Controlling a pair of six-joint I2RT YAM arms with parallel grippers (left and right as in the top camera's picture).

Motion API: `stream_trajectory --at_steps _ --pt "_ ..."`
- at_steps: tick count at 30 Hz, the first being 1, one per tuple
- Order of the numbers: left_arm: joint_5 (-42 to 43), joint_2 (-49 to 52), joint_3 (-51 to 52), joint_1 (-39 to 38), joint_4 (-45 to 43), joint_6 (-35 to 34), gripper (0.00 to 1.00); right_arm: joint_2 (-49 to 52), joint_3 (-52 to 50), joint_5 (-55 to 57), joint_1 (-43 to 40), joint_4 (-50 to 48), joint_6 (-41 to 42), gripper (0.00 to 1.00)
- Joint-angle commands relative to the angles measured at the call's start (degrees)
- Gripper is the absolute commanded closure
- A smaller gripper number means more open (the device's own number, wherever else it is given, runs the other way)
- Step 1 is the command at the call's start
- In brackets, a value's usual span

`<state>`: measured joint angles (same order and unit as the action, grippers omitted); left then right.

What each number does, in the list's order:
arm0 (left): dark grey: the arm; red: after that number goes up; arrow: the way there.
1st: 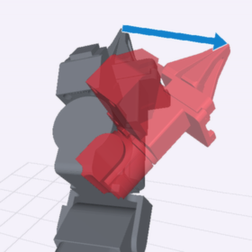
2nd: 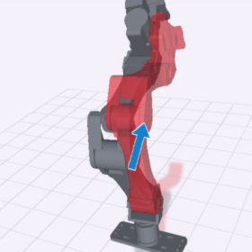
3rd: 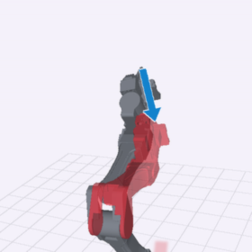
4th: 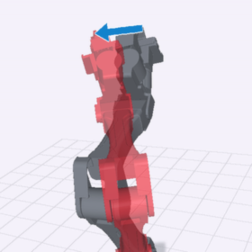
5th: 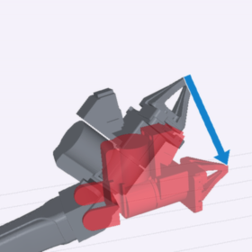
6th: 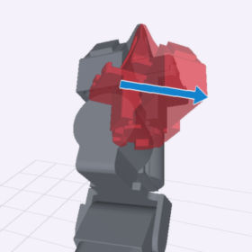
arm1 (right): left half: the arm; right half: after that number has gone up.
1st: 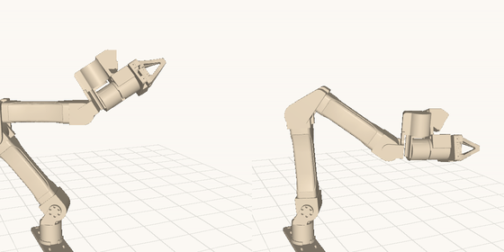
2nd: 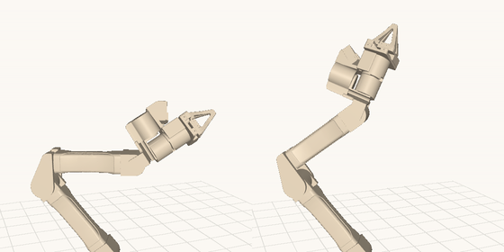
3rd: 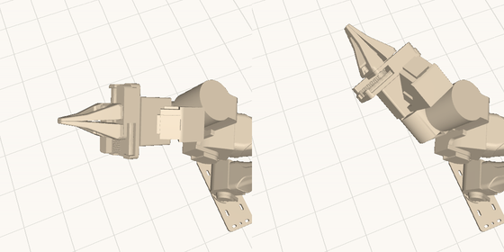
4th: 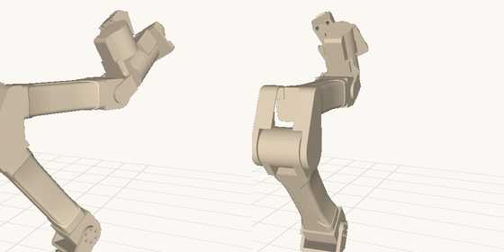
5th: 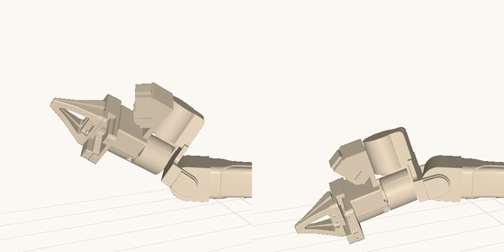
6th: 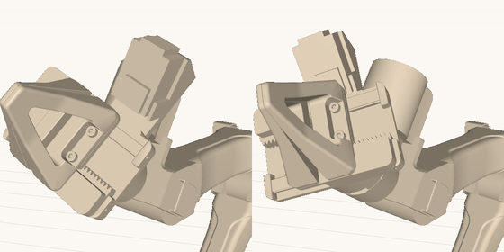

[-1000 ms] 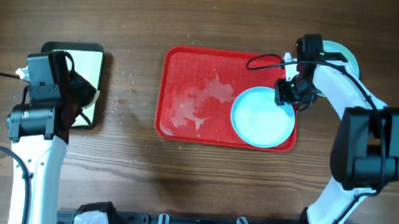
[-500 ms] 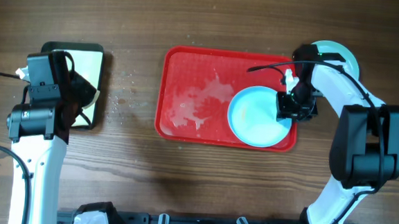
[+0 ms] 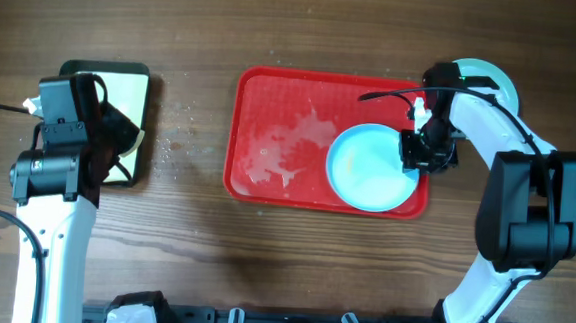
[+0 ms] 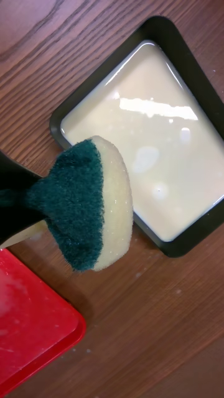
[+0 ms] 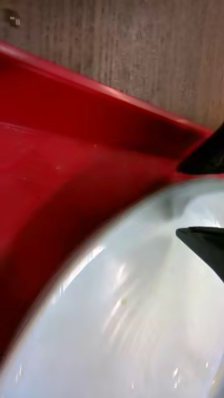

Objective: Clean dirty plates on tray and stack at the side
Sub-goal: 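Reach the right gripper to the remaining light-blue plate rim, then scrub the remaining light-blue plate with the sponge in the left gripper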

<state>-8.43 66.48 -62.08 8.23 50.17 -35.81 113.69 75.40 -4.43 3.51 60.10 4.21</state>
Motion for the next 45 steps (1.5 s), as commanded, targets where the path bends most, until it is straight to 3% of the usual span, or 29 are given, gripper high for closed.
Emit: stream_trajectory --at_steps 1,11,13,15,22,26,34,38,45 --pt "0.8 0.1 0.3 0.3 -0.1 1.1 0.96 0.5 -0.2 0.6 -0.1 -1.2 0.5 0.78" --pt "1.0 0.1 0.3 0.3 -0.2 1.1 0.96 0.5 -5.3 0.5 -0.1 -5.0 2.0 0.77" --pt "1.5 0.1 0.3 0.3 -0.4 1.1 0.96 0.5 -5.3 0.4 -0.1 -6.4 2.0 0.82" --pt "4.1 0.1 0.3 0.3 -0.7 1.1 0.96 0.5 -5.3 -1.6 -0.1 -8.4 2.0 0.96" --pt "18.2 3.6 0.3 -1.1 -2.2 1.1 0.96 0.5 -5.3 -8.3 4.7 -20.5 2.0 0.96" --pt "21.3 11.7 0.3 -10.6 -5.7 1.1 0.96 0.5 -5.3 -6.4 10.7 -29.3 3.1 0.96" --pt "21.2 29.6 0.3 -33.8 -26.6 -0.3 0.96 0.5 -5.3 -3.1 13.4 -30.7 9.3 0.96" --pt "21.2 36.3 0.3 -38.5 -34.4 -2.2 0.96 0.5 -5.4 -3.1 13.4 -30.5 14.2 0.96" --pt "17.7 43.0 0.3 -40.0 -42.8 -1.9 0.96 0.5 -5.4 -4.4 13.4 -29.0 9.2 0.96"
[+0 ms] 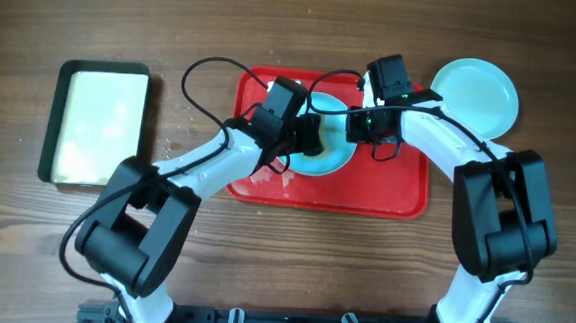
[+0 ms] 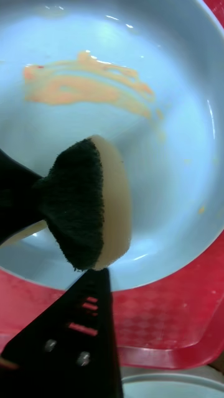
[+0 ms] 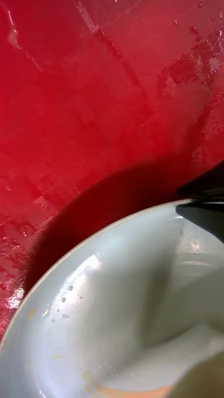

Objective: Clean dirty plates on tray and stack at the side
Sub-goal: 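Scrub the remaining light-blue plate with the sponge in the left gripper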

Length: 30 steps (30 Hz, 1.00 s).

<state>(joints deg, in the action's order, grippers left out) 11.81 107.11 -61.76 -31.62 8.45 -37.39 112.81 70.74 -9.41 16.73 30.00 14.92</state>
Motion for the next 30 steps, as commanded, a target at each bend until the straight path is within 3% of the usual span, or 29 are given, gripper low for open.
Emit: stream_trajectory --at_steps 1,5,9,12,14,16,19,21,23,27,30 --pt "-3.7 2.7 -0.1 -0.1 -1.1 -0.4 0.96 1.4 -0.7 0.5 0.1 1.1 -1.6 0.96" --pt "-9.3 5.5 -0.1 -0.1 -1.3 -0.3 0.96 1.4 -0.7 0.4 0.1 1.6 -1.8 0.96" --pt "-25.0 5.7 -0.1 0.1 3.1 0.2 0.96 1.4 -0.7 0.4 0.1 3.4 -3.9 0.96" --pt "-34.9 2.9 -0.1 0.3 6.3 7.1 0.96 1.4 -0.7 0.4 0.1 3.7 -4.4 0.96" --pt "-37.0 -0.1 -0.1 0.3 6.9 8.7 0.96 1.4 -0.7 0.4 0.1 3.7 -4.4 0.96" --pt "-35.9 -4.4 -0.1 0.2 6.6 8.4 0.96 1.4 -0.7 0.4 0.1 3.7 -4.4 0.96" --pt "-15.1 -6.0 -0.1 0.2 1.1 8.4 0.96 1.4 -0.7 0.4 0.1 3.5 -4.4 0.96" --pt "-8.5 -4.5 -0.1 0.2 -2.0 6.2 0.96 1.4 -0.7 0.4 0.1 3.5 -4.3 0.96" --pt "-7.5 -1.2 -0.1 0.2 -5.2 0.6 0.96 1.4 -0.7 0.4 0.1 3.6 -4.3 0.96" --pt "-7.5 5.5 -0.1 -0.1 -8.9 -1.0 0.96 1.4 -0.7 0.4 0.1 3.7 -4.2 0.96" --pt "-16.7 9.1 -0.1 0.0 -9.1 -0.7 0.96 1.4 -0.7 0.4 0.1 3.7 -4.3 0.96"
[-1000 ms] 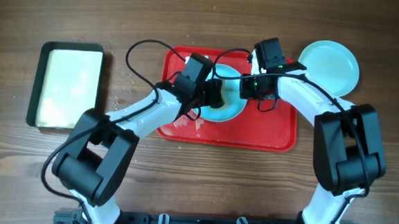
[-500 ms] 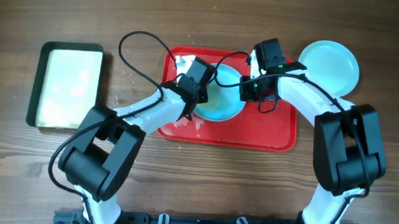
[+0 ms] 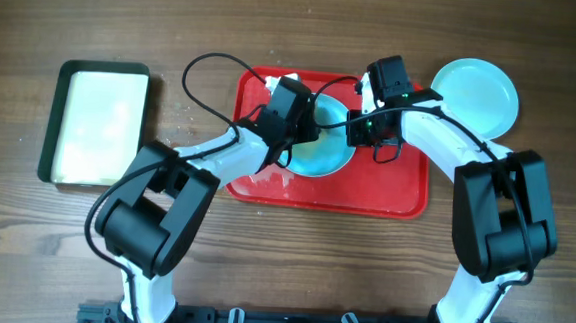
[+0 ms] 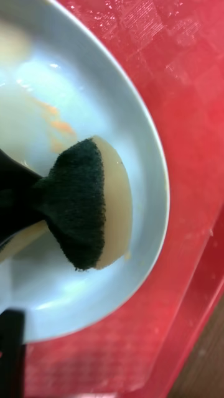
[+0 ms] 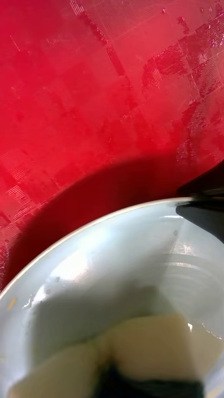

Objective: Clean dirty plates on tray and stack at the side
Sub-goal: 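Scrub the remaining light-blue plate with the sponge in the left gripper, then lift the light-blue plate with the right gripper onto the stack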

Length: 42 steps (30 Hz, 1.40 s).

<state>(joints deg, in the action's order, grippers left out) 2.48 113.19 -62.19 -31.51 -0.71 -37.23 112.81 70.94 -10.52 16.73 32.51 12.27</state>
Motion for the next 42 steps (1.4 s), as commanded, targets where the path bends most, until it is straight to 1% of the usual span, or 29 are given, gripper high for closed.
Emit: stream_trajectory --at_steps 1,3,5,6,9,12,15,16,18,20,22,24,25,26,27,29,31,34,36,41,42 --pt "-10.3 3.9 0.3 0.0 0.0 1.0 0.95 1.4 -0.9 1.5 0.1 1.3 -1.6 0.96" --pt "-15.5 3.9 0.3 0.9 1.3 6.9 0.96 1.4 -0.9 1.5 0.1 1.9 -1.7 0.96" --pt "-20.3 3.3 0.3 2.1 3.0 10.3 0.96 1.4 -0.9 1.5 0.1 2.3 -1.8 0.96" --pt "-24.1 2.4 0.3 3.0 5.1 10.3 0.96 1.4 -0.9 1.5 0.1 2.3 -1.8 0.96" --pt "-28.2 -2.6 0.3 4.8 10.1 10.3 0.96 1.4 -0.9 1.5 0.1 2.3 -1.8 0.96" --pt "-28.1 -11.4 0.3 5.7 14.0 9.7 0.96 0.9 -0.8 1.7 0.1 2.8 -3.5 0.96" --pt "-27.8 -22.4 0.3 6.5 19.5 2.1 0.96 -1.4 -0.7 1.7 0.1 2.6 -3.3 0.96" --pt "-27.4 -25.2 0.3 6.8 21.1 0.7 0.96 -2.7 -0.3 1.7 0.1 2.7 -3.3 0.96" --pt "-26.1 -33.6 0.3 8.2 26.9 0.3 0.96 -5.6 0.9 1.7 0.1 2.7 -3.3 0.96" --pt "-26.2 -39.6 0.3 11.0 32.0 0.3 0.96 -9.4 2.0 1.7 0.2 2.5 -4.9 0.96" --pt "-26.1 -42.9 0.3 17.5 36.0 0.3 0.96 -14.5 3.9 6.2 0.8 3.1 -6.4 0.96" --pt "-24.0 -43.3 0.3 24.6 38.0 0.3 0.96 -20.7 5.0 13.4 2.8 3.1 -9.1 0.96" --pt "-19.6 -42.8 0.4 29.8 38.7 0.3 0.96 -24.2 5.0 18.3 4.6 2.9 -10.7 0.96" --pt "-16.7 -42.3 0.4 33.1 38.8 0.3 0.96 -27.4 5.0 23.3 6.5 2.9 -12.5 0.96" --pt "-14.6 -41.8 0.4 36.4 38.8 0.3 0.96 -29.1 5.0 26.1 7.9 2.9 -13.8 0.95" --pt "-12.9 -39.7 0.4 42.9 38.7 0.3 0.96 -32.8 5.0 35.8 12.4 2.4 -18.9 0.96" --pt "-12.1 -36.6 0.4 46.4 38.2 0.3 0.96 -33.3 5.0 43.3 15.5 1.1 -24.5 0.96" --pt "-12.1 -30.1 0.4 49.0 34.8 0.3 0.96 -33.3 5.0 49.8 19.0 -0.3 -30.9 0.96" --pt "-11.9 -24.1 0.4 50.1 30.8 0.3 0.96 -33.3 5.0 51.7 21.4 -1.2 -34.0 0.96" --pt "-11.9 -15.0 0.4 51.3 25.7 0.3 0.96 -33.3 5.0 51.7 23.1 -1.6 -34.8 0.96" --pt "-11.6 -13.6 0.4 51.3 25.3 0.3 0.93 -33.3 5.0 51.7 23.1 -1.7 -34.9 0.95"
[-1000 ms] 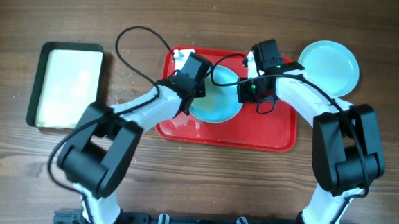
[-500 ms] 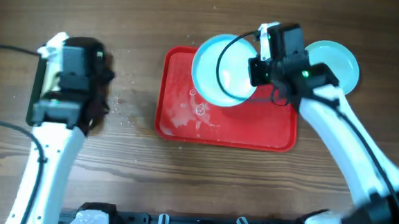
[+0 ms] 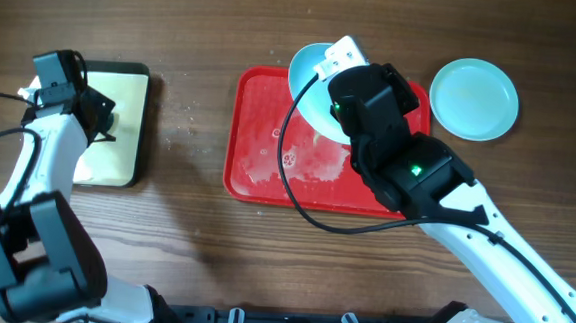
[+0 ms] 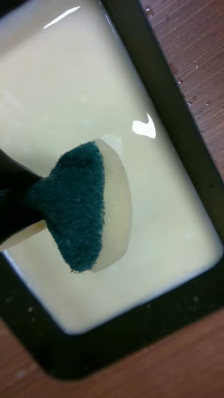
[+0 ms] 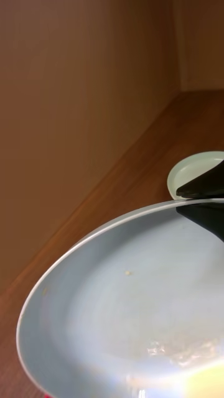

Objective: Clean dirty plates on tray and stack at the side
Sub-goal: 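Lift the light-blue plate with the right gripper onto the stack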

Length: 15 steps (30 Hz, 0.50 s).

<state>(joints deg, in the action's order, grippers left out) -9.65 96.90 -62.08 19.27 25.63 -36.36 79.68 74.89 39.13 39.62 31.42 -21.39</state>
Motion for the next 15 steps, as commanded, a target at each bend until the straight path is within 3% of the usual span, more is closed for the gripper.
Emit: stream_trajectory --at_steps 1,2,4,11,12,13,14,15 --pt "2.2 3.2 0.3 0.5 -1.0 -0.5 0.83 -0.2 1.0 2.0 0.3 -0.6 -1.8 0.96" --pt "3.8 3.2 0.3 0.5 -1.1 -0.5 0.61 -0.2 1.0 2.1 0.3 -0.6 -2.8 0.96" --pt "6.1 3.0 0.2 0.5 -1.8 -0.5 0.35 -0.2 1.0 3.7 0.3 -1.0 -7.2 0.96" --pt "6.9 -7.3 0.2 0.5 -1.2 -0.5 0.3 -0.2 1.0 12.6 3.2 -8.2 -27.7 0.96" --pt "6.9 -10.2 0.2 0.5 -0.8 -0.5 0.27 -0.2 1.0 13.9 4.1 -10.2 -31.7 0.96" --pt "7.8 -14.5 0.2 0.5 0.4 -0.5 0.08 -0.2 1.0 15.0 5.6 -12.8 -36.5 0.96" --pt "9.4 -18.0 0.2 0.5 1.7 -0.6 0.0 -0.2 1.0 15.5 7.3 -15.9 -41.6 0.96" --pt "9.9 -20.2 0.2 0.5 2.8 -0.5 0.0 -0.2 1.0 16.3 8.9 -18.5 -45.5 0.96"
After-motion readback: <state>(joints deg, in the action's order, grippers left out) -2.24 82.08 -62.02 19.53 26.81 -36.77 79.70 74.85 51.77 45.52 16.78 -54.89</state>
